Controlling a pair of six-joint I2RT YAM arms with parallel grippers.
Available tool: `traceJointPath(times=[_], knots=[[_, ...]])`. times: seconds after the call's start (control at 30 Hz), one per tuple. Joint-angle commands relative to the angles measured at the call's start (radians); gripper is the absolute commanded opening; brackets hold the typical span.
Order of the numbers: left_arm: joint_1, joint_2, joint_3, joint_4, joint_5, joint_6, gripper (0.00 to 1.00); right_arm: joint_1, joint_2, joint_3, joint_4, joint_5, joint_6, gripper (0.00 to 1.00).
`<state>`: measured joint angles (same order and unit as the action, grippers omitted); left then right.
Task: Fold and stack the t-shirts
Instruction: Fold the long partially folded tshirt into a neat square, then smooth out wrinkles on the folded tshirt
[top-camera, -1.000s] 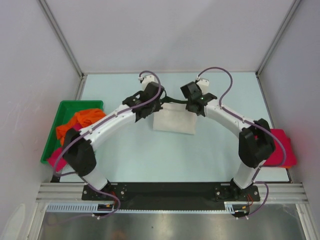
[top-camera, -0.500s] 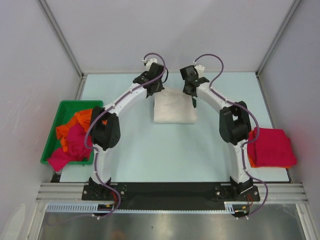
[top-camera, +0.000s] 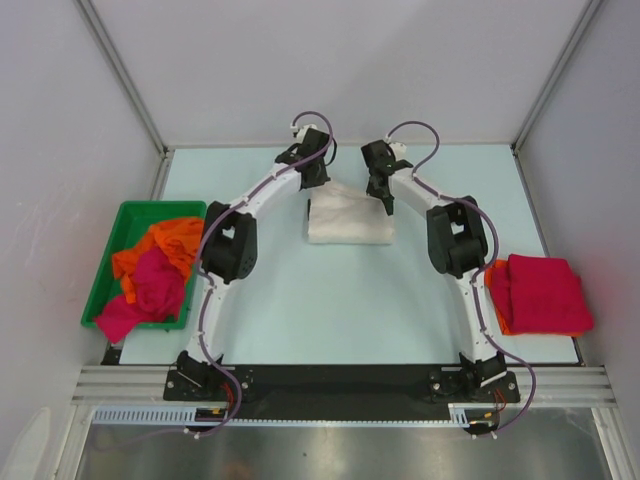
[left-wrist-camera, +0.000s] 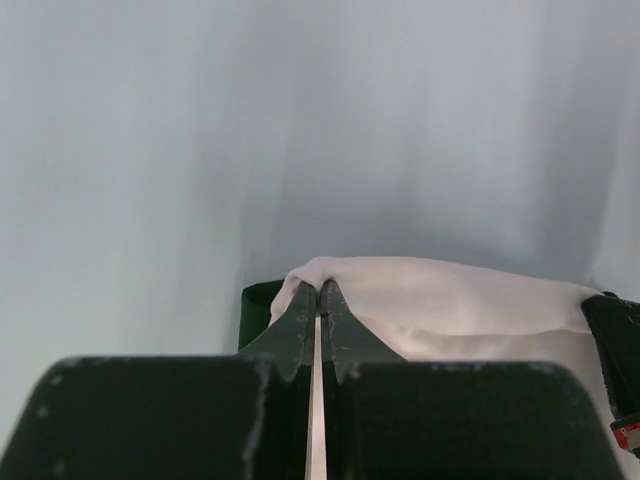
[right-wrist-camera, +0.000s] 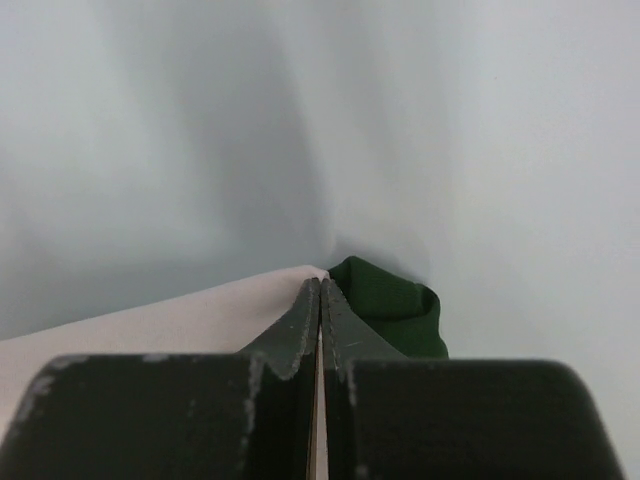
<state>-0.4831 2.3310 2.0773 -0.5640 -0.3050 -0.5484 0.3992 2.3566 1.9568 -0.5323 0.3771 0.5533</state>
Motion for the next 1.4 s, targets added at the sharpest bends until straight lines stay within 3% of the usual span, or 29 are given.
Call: traceJointPath(times=[0.0, 0.03, 0.07, 0.1, 0.13, 0.17, 0.2, 0.27, 0.37, 0.43, 0.47, 0.5, 0.57, 0.67, 0.87, 1.37], knots=[[0.029, 0.036, 0.105, -0.01, -0.003, 0.022, 0.0, -0.045, 0.033, 0.048, 0.018, 0.002, -0.013, 0.0], [0.031, 0.045, 0.116, -0.011, -0.003, 0.021, 0.0, -0.051, 0.035, 0.051, 0.029, -0.033, -0.019, 0.0], [0.032, 0.041, 0.13, -0.019, -0.008, 0.015, 0.14, -0.054, 0.023, 0.053, 0.044, -0.047, -0.018, 0.0], [0.034, 0.03, 0.126, -0.019, -0.019, 0.005, 0.19, -0.056, 0.0, 0.041, 0.069, -0.056, -0.023, 0.04], [0.032, 0.009, 0.115, -0.011, -0.028, -0.007, 0.23, -0.053, -0.032, 0.013, 0.109, -0.063, -0.03, 0.21], [0.032, -0.039, 0.08, 0.015, -0.031, -0.013, 0.36, -0.049, -0.072, -0.055, 0.194, -0.066, -0.044, 0.29], [0.031, -0.073, 0.058, 0.029, -0.036, -0.016, 0.43, -0.042, -0.123, -0.065, 0.207, -0.064, -0.047, 0.43], [0.026, -0.152, -0.001, 0.062, -0.052, -0.019, 0.56, -0.036, -0.143, -0.018, 0.158, -0.053, -0.056, 0.51], [0.02, -0.22, -0.054, 0.072, -0.039, -0.008, 0.59, -0.02, -0.195, -0.025, 0.137, -0.058, -0.056, 0.56], [0.017, -0.239, -0.088, 0.075, -0.019, -0.013, 0.56, -0.002, -0.244, -0.093, 0.149, -0.084, -0.052, 0.45], [0.011, -0.248, -0.133, 0.085, 0.007, -0.018, 0.5, 0.007, -0.258, -0.12, 0.155, -0.086, -0.046, 0.36], [0.006, -0.262, -0.158, 0.095, 0.026, -0.025, 0.45, 0.015, -0.272, -0.171, 0.167, -0.092, -0.046, 0.17], [-0.011, -0.275, -0.227, 0.13, 0.072, -0.039, 0.32, 0.039, -0.289, -0.205, 0.161, -0.092, -0.033, 0.02], [-0.044, -0.269, -0.264, 0.162, 0.098, -0.038, 0.21, 0.069, -0.277, -0.257, 0.15, -0.109, -0.001, 0.0], [-0.06, -0.19, -0.283, 0.141, 0.184, -0.065, 0.11, 0.096, -0.234, -0.346, 0.149, -0.116, 0.04, 0.0], [-0.068, -0.085, -0.443, 0.021, 0.248, -0.117, 0.11, 0.109, -0.201, -0.51, 0.09, -0.121, 0.114, 0.0]])
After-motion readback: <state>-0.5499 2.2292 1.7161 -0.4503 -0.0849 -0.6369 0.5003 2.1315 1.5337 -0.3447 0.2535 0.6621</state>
